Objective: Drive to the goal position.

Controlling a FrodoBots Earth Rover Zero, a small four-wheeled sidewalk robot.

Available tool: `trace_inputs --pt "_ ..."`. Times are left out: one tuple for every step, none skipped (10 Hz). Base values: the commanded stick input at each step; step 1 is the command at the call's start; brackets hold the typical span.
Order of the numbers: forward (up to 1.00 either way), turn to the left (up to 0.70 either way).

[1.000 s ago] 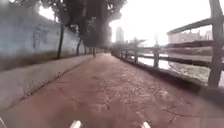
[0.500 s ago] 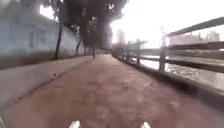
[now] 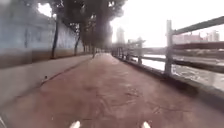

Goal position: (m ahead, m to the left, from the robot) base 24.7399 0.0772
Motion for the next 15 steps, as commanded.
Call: trace_inputs --pt "0.70 0.00" --pt "0.70 0.00" --pt "0.70 0.00" --pt "0.70 0.00" --pt "0.70 0.09" --pt "0.70 0.27" --pt "0.70 0.27" --pt "0.70 0.13" --pt "0.70 0.00" --pt "0.70 0.00" --pt "0.70 0.00" --pt "0.70 0.21" --pt "0.70 0.27" --pt "0.70 0.12" --pt "0.70 0.00"
